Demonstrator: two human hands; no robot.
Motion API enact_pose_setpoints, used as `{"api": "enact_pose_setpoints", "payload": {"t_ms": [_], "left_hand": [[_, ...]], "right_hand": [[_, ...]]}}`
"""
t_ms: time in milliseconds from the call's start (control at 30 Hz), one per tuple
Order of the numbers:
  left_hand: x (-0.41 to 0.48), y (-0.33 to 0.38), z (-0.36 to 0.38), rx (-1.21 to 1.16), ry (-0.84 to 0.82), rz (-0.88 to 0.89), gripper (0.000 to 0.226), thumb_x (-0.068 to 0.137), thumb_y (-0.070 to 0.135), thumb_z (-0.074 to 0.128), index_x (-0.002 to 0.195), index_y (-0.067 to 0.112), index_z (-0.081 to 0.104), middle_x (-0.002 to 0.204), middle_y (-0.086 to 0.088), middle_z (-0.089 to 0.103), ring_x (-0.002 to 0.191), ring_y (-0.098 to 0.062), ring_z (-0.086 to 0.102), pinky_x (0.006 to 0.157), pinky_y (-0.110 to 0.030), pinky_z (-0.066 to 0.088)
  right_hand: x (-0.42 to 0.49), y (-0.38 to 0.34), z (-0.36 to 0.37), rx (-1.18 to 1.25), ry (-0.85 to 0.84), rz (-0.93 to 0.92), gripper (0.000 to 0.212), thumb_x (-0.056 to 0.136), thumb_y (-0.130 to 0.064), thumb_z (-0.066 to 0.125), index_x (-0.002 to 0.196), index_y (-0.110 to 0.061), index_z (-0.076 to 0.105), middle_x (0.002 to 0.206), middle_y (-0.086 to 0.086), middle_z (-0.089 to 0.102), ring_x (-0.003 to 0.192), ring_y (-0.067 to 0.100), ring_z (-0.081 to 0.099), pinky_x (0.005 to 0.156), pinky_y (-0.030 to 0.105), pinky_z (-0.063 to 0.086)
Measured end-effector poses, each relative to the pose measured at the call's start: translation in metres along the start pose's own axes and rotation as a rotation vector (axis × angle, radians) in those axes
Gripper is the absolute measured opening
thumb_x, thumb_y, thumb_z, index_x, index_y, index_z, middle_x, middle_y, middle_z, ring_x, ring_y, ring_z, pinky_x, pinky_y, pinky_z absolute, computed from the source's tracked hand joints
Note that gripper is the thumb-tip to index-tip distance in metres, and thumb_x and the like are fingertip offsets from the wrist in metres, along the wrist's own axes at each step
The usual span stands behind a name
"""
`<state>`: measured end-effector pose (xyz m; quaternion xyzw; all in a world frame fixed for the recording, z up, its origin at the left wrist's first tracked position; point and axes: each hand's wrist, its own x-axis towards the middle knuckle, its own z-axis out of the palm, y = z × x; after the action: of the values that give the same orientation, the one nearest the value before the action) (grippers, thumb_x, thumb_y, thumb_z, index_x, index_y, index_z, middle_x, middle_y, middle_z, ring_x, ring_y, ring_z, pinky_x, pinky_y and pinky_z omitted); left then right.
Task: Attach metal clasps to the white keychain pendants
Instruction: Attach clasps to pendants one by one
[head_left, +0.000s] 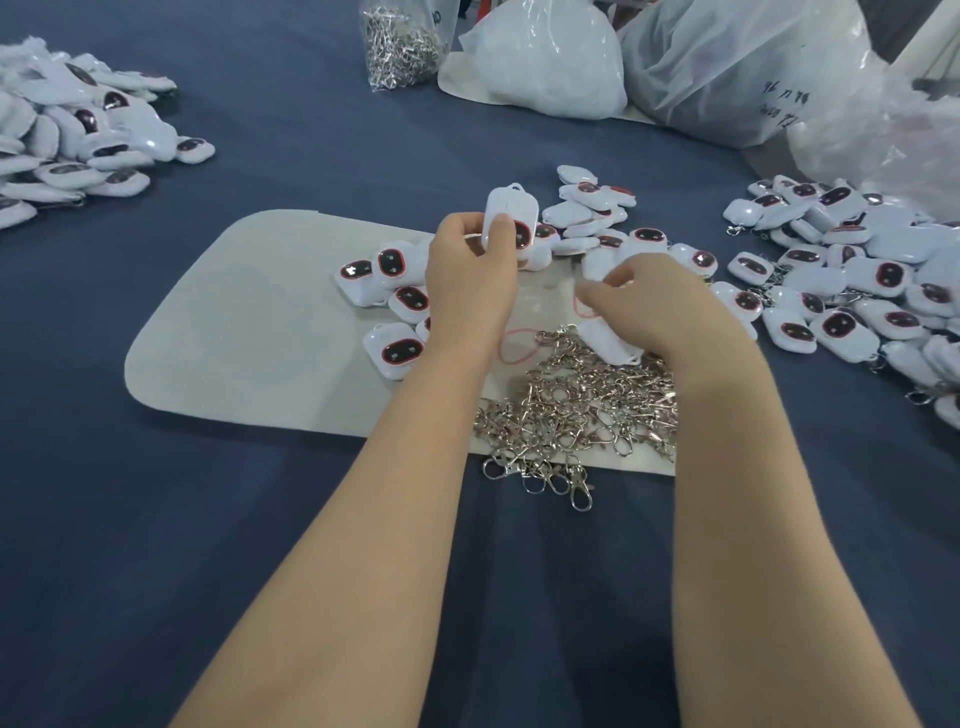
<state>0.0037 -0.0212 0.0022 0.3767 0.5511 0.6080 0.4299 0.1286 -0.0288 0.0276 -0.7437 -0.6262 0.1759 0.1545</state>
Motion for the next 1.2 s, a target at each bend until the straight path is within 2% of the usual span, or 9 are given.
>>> {"api": "enact_pose_setpoints", "payload": {"t_ms": [133,300,400,500,600,667,800,1033,1200], "left_hand": [[0.0,0.0,-0.001,-0.008,0.025,0.017,0.012,0.094,0.023,0.049,0.083,0.027,0.049,0.1,-0.005,0.067,0.094,-0.021,0.066,0.09,-0.043,0.052],[0.001,-0.001,-0.002,-0.023,0.034,0.018,0.014,0.095,0.024,0.049,0.082,0.03,0.047,0.095,0.001,0.064,0.094,-0.018,0.065,0.089,-0.04,0.053],[0.001,-0.001,-0.002,-0.042,0.017,0.006,0.012,0.095,0.023,0.049,0.084,0.026,0.049,0.095,-0.001,0.064,0.091,-0.019,0.067,0.083,-0.038,0.056],[0.0,0.0,-0.001,-0.116,-0.006,-0.02,0.005,0.096,0.02,0.048,0.094,0.017,0.051,0.091,-0.001,0.064,0.069,-0.009,0.07,0.057,-0.023,0.056],[0.0,-0.001,-0.002,-0.141,-0.02,-0.036,0.009,0.096,0.019,0.047,0.101,0.013,0.05,0.092,-0.001,0.064,0.057,-0.007,0.068,0.053,-0.021,0.055],[0.0,-0.001,-0.002,-0.14,-0.021,-0.031,0.009,0.096,0.018,0.046,0.102,0.012,0.05,0.091,-0.001,0.064,0.057,-0.008,0.068,0.057,-0.023,0.057],[-0.001,0.002,-0.002,-0.175,-0.062,-0.086,0.016,0.096,0.013,0.043,0.106,0.004,0.05,0.088,-0.008,0.065,0.054,-0.012,0.068,0.048,-0.024,0.053],[-0.005,0.006,-0.002,-0.055,-0.242,-0.203,0.021,0.097,0.016,0.032,0.105,0.002,0.046,0.042,-0.005,0.057,0.036,-0.016,0.057,0.036,-0.019,0.043],[-0.006,0.003,0.0,0.007,-0.265,-0.179,0.017,0.096,0.016,0.031,0.104,0.005,0.042,0.063,-0.013,0.062,0.042,-0.017,0.062,0.041,-0.023,0.051]], "right_hand": [[-0.004,-0.014,0.012,0.186,-0.029,-0.191,0.026,0.093,-0.03,0.052,0.115,-0.019,0.06,0.117,0.001,0.062,0.106,0.018,0.057,0.085,0.028,0.043],[-0.001,0.001,-0.004,0.142,0.146,-0.041,0.022,0.089,-0.021,0.055,0.11,-0.018,0.063,0.108,0.004,0.065,0.097,0.024,0.059,0.079,0.028,0.043],[-0.004,0.011,-0.014,0.056,0.015,0.025,0.022,0.085,-0.029,0.065,0.104,-0.017,0.066,0.097,0.003,0.062,0.089,0.022,0.055,0.073,0.028,0.037],[-0.009,0.007,-0.008,0.013,-0.134,-0.021,0.034,0.078,-0.032,0.073,0.106,-0.015,0.065,0.096,0.003,0.064,0.083,0.019,0.053,0.075,0.03,0.042],[-0.008,-0.003,0.007,-0.033,-0.205,-0.1,0.045,0.074,-0.03,0.077,0.115,-0.021,0.06,0.084,-0.007,0.054,0.088,0.019,0.052,0.071,0.026,0.039],[-0.003,-0.006,0.016,-0.07,-0.16,-0.143,0.036,0.077,-0.023,0.074,0.111,-0.022,0.062,0.086,-0.006,0.057,0.087,0.021,0.053,0.068,0.026,0.038],[0.006,-0.006,0.032,0.002,0.046,-0.136,0.014,0.085,-0.016,0.062,0.097,-0.023,0.064,0.106,0.006,0.066,0.099,0.027,0.059,0.081,0.031,0.048],[0.017,0.003,0.035,0.322,0.218,-0.06,0.003,0.087,-0.018,0.059,0.088,-0.017,0.063,0.091,0.004,0.067,0.09,0.026,0.063,0.081,0.035,0.051],[0.021,0.004,0.034,0.502,0.252,-0.039,0.004,0.085,-0.018,0.06,0.087,-0.016,0.062,0.072,-0.01,0.055,0.071,0.012,0.055,0.061,0.019,0.041]]}}
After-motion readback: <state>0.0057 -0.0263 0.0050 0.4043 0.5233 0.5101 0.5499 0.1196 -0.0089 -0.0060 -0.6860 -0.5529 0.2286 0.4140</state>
